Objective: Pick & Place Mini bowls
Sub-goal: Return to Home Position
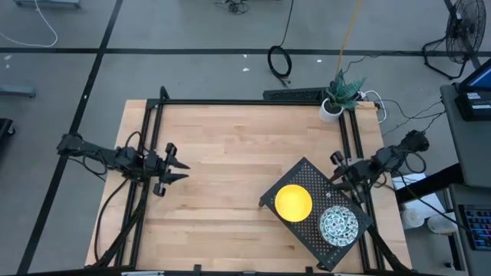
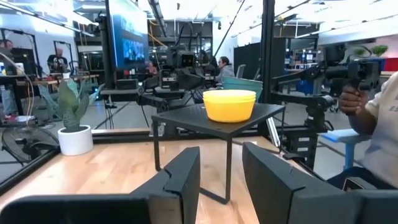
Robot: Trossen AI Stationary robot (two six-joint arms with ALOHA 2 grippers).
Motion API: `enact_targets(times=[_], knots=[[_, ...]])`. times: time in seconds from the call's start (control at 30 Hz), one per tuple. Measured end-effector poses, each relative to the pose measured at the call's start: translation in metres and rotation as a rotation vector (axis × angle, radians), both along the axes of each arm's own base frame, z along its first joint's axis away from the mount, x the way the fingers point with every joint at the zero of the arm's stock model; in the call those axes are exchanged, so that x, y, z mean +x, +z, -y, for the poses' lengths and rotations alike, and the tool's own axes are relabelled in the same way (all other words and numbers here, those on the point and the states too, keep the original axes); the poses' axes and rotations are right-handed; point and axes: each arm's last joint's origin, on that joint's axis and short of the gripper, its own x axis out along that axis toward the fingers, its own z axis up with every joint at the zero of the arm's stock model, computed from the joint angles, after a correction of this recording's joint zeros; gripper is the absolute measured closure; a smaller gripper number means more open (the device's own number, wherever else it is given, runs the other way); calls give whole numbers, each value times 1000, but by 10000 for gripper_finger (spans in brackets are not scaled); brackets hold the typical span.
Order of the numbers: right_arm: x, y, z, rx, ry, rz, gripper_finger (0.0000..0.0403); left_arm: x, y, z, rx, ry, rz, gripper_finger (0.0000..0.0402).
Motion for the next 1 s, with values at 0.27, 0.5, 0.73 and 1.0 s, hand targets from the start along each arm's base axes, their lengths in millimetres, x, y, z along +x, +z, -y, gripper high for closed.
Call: enact_targets(times=[0.27, 0.5, 0.73, 1.0], knots=[[11, -27, -7, -27, -10, 107, 360, 0, -2, 0, 11, -8, -22, 278], [14, -34, -6, -37, -76, 153, 360, 1, -5, 1, 42, -5, -49, 277], [14, -36, -6, -42, -69, 142, 360, 1, -8, 0, 55, 16, -71, 277], [14, -35, -6, -41, -69, 143, 360, 1, -9, 0, 45, 15, -81, 277]])
